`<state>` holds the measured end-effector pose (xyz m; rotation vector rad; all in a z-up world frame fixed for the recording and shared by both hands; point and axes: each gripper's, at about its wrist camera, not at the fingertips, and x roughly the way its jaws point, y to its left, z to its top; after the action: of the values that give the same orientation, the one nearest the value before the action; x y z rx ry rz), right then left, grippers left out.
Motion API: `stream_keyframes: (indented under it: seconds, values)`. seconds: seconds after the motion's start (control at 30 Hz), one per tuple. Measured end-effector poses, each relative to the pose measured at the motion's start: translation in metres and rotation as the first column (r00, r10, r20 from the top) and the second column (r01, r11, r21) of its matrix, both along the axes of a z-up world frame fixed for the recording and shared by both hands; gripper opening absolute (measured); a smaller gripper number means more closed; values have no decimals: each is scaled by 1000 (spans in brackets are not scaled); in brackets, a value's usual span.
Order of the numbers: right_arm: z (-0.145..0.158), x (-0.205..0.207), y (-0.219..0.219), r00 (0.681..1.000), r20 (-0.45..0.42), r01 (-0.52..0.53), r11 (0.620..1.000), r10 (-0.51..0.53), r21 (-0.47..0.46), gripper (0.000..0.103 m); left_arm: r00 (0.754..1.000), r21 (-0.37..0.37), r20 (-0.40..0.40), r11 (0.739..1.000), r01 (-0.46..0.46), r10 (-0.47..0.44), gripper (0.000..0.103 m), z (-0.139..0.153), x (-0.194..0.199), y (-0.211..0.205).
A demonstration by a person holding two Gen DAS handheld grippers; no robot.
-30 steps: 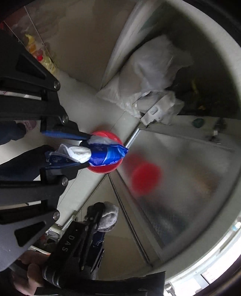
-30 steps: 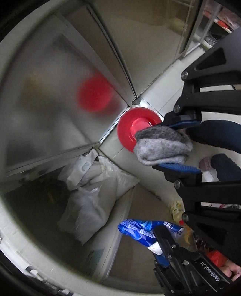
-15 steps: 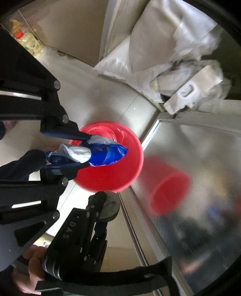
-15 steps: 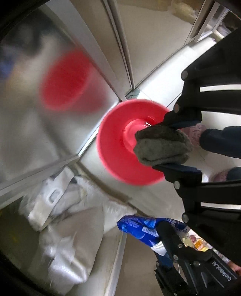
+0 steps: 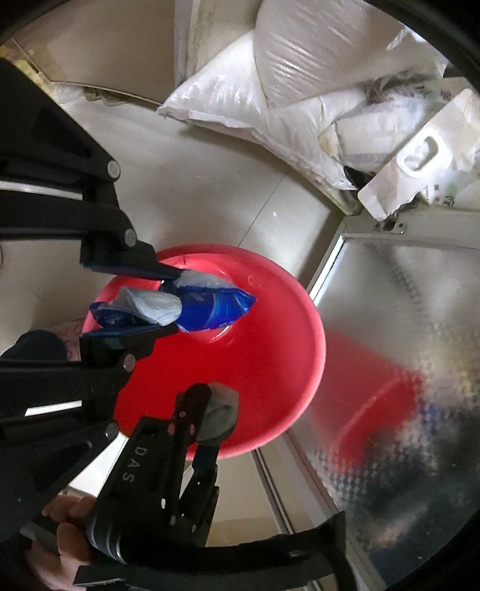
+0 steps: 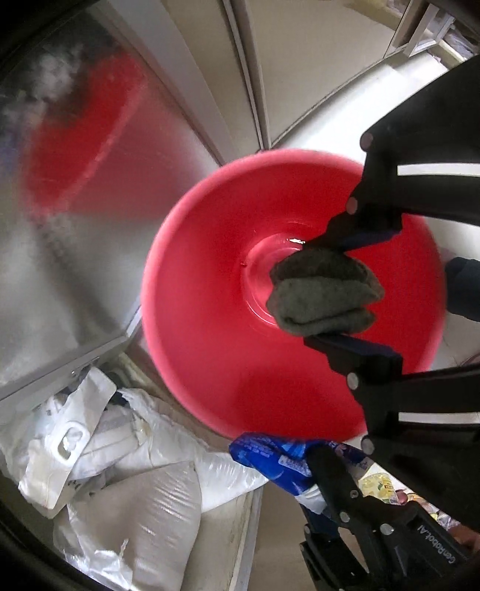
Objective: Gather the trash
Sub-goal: 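Carry both items down over the red bucket and open the right gripper, then open the left gripper to drop the blue packet into the red bucket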
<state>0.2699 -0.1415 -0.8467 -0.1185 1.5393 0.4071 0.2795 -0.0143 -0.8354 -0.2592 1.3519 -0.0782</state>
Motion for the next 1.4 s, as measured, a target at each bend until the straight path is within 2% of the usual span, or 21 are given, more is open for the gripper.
stream_keyframes:
  seconds: [0.07, 0.17, 0.27, 0.4, 0.67, 0.93, 1.03, 1.2, 1.3, 1.4]
  values:
    - [-4, 0, -2, 1000, 7, 3, 1000, -3, 0, 73, 1000, -12, -2, 1000, 6, -6, 20, -5, 0, 0]
    - [-7, 0, -5, 1000, 28, 7, 1000, -7, 24, 95, 1000, -1, 4, 1000, 19, -19, 20, -10, 1, -1]
    - [-10, 1, -5, 999, 33, -2, 1000, 1, 2, 102, 1000, 4, -2, 1000, 23, -23, 20, -10, 1, 0]
    - [0, 4, -11, 999, 42, 18, 1000, -18, 1, 102, 999, 7, -2, 999, 40, -40, 20, -3, 3, 1]
    - [21, 5, -28, 997, 74, 40, 994, -33, -104, 102, 997, 11, -5, 997, 71, -71, 20, 8, 16, -12]
    - [19, 2, -60, 990, 62, 132, 981, -125, -139, 102, 992, -5, -42, 993, 117, -117, 22, -15, 31, -41]
    - [12, 2, -70, 984, 90, 167, 973, -155, -157, 102, 990, -1, -50, 991, 134, -134, 22, -32, 37, -52]
    - [-3, 1, -85, 976, 69, 215, 964, -207, -156, 102, 987, -17, -74, 989, 145, -146, 24, -60, 46, -61]
    - [-6, -1, -85, 977, 76, 208, 964, -198, -164, 102, 987, -10, -67, 989, 149, -149, 28, -67, 50, -63]
    - [-8, -2, -89, 977, 73, 211, 963, -202, -169, 102, 988, -5, -68, 990, 142, -142, 46, -70, 53, -61]
